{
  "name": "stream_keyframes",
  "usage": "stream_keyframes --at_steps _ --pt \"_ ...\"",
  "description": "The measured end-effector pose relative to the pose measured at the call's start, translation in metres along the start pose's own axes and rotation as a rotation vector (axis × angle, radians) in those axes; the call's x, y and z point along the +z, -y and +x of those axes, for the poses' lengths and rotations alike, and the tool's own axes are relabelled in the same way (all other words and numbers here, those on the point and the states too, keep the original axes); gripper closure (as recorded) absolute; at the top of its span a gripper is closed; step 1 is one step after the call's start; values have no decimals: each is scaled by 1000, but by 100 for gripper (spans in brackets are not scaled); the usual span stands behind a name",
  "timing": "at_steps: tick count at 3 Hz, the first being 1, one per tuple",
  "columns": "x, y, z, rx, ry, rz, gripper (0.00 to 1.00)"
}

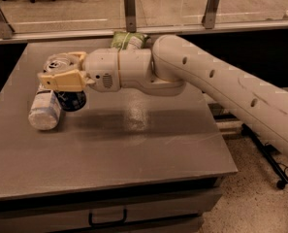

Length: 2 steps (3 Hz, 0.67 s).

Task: Move pepsi can near blue plastic bottle

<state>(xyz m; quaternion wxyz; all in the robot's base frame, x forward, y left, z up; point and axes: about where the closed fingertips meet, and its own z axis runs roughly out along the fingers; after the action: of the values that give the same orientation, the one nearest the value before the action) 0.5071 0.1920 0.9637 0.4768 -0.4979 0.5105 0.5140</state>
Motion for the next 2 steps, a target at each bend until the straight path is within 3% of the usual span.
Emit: stream_keyframes --at_steps 1,2 --pt "11 1 18 24 6 -7 83" --pt "15 1 30 26 1 -8 59"
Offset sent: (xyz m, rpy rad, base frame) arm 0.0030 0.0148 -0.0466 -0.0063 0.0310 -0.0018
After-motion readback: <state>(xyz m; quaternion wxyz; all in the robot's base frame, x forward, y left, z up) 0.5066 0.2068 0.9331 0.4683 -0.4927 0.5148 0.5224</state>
